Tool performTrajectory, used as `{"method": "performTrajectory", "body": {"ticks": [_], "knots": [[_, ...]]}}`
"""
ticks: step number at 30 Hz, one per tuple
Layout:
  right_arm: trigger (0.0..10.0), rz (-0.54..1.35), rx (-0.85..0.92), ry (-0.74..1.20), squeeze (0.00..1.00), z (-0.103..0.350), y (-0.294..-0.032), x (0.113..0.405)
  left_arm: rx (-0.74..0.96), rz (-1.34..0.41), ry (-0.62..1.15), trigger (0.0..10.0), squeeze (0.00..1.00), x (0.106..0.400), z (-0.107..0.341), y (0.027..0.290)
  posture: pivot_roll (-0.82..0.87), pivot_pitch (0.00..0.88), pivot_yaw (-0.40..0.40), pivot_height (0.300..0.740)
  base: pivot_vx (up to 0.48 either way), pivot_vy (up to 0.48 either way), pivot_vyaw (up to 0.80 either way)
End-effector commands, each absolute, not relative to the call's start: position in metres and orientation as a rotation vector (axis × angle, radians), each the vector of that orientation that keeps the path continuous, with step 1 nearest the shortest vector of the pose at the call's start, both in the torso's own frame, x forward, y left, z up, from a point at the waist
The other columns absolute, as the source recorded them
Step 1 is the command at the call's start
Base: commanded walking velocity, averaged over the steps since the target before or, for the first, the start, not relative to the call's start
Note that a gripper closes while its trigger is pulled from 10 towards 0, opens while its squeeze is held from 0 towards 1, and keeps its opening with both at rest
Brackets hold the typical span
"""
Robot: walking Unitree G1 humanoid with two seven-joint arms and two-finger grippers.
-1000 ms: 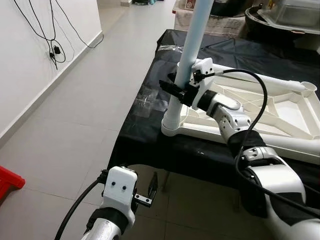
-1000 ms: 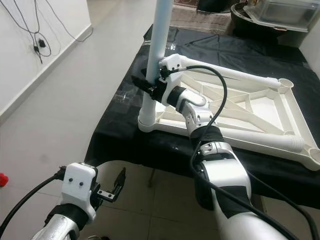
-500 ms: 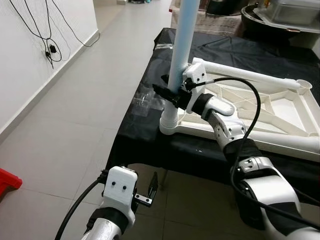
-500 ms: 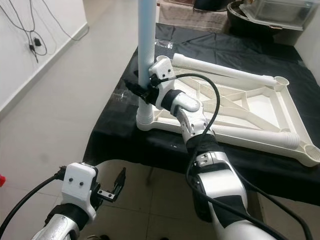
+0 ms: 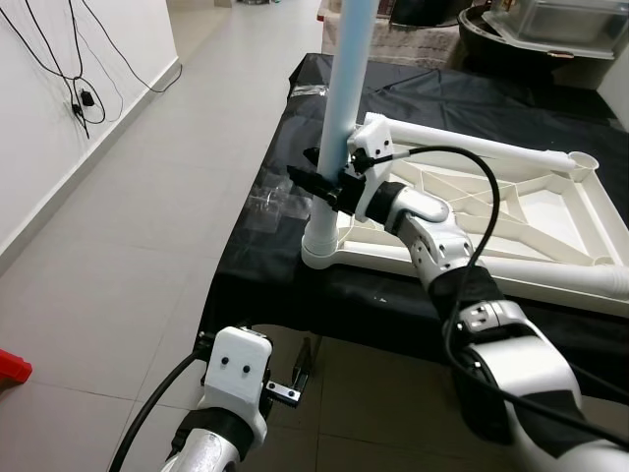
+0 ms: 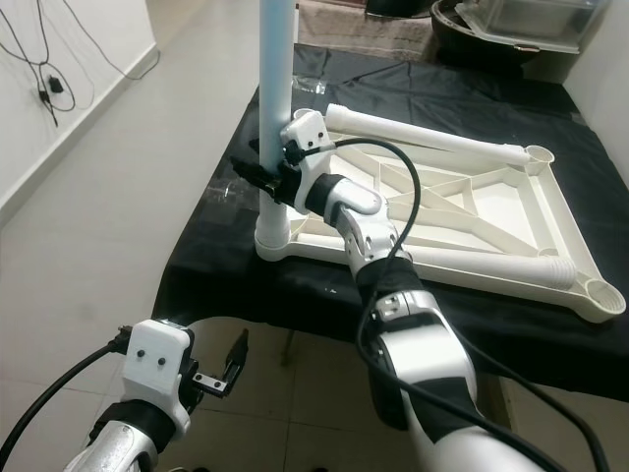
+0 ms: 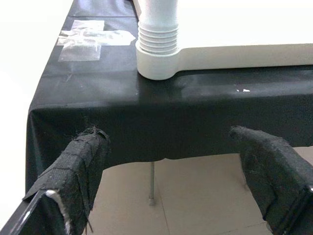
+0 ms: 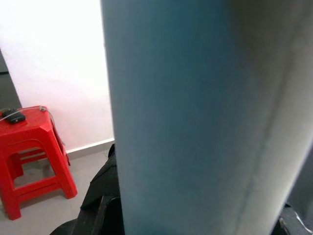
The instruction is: Building children table
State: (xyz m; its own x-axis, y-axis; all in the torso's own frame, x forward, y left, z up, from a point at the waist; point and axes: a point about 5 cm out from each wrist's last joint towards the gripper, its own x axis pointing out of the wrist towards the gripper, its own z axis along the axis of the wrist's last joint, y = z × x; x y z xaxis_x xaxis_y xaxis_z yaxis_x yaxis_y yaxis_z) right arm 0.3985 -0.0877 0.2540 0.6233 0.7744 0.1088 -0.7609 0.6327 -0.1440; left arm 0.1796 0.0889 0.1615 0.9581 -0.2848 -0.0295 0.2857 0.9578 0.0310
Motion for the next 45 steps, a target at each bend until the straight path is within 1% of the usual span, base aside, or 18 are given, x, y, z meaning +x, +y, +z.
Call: {"method": "performTrajectory", "body": {"ticks": [1,3,11,18,22,26,28,31,37,43,45], "knots": [[10.0,0.815,-0.024,0.074,0.0,0.2,-0.098,0.398,0.002,-0.323,0.037,10.0,0.0,0.175,0.162,0.079,0.06,0.222,-0.082,0.74,0.0,0.0,0.0],[10.0,0.816,0.022,0.096,0.0,0.199,-0.094,0.398,0.002,-0.321,0.036,10.0,0.0,0.175,0.162,0.08,0.06,0.223,-0.079,0.74,0.0,0.0,0.0],[10.0,0.793,0.041,0.122,0.0,0.194,-0.091,0.398,0.004,-0.321,0.034,10.0,0.0,0.175,0.162,0.08,0.06,0.224,-0.079,0.74,0.0,0.0,0.0],[10.0,0.815,0.099,0.072,0.0,0.196,-0.092,0.396,0.012,-0.312,0.03,10.0,0.0,0.177,0.163,0.082,0.06,0.225,-0.078,0.74,0.0,0.0,0.0],[10.0,0.8,0.089,0.052,0.0,0.194,-0.095,0.395,0.016,-0.31,0.028,10.0,0.0,0.178,0.163,0.084,0.06,0.224,-0.08,0.74,0.0,0.0,0.0],[10.0,0.857,0.089,0.011,0.0,0.193,-0.095,0.388,0.02,-0.306,0.024,10.0,0.0,0.18,0.163,0.085,0.06,0.221,-0.076,0.74,0.0,0.0,0.0],[10.0,0.895,0.049,-0.007,0.0,0.192,-0.093,0.384,0.022,-0.306,0.022,10.0,0.0,0.18,0.163,0.085,0.06,0.222,-0.073,0.74,0.0,0.0,0.0],[10.0,0.901,-0.031,-0.024,0.0,0.192,-0.092,0.381,0.022,-0.306,0.019,10.0,0.0,0.181,0.164,0.085,0.06,0.22,-0.074,0.74,0.0,0.0,0.0],[10.0,0.925,-0.09,-0.024,0.0,0.188,-0.09,0.378,0.023,-0.305,0.017,10.0,0.0,0.182,0.164,0.085,0.06,0.219,-0.074,0.74,0.0,0.0,0.0],[10.0,0.958,-0.266,-0.038,0.0,0.186,-0.086,0.374,0.025,-0.302,0.017,10.0,0.0,0.183,0.163,0.085,0.05,0.219,-0.078,0.74,0.0,0.0,0.0],[10.0,0.966,-0.29,-0.038,0.0,0.186,-0.085,0.373,0.025,-0.302,0.017,10.0,0.0,0.183,0.163,0.085,0.05,0.219,-0.078,0.74,0.0,0.0,0.0]]}}
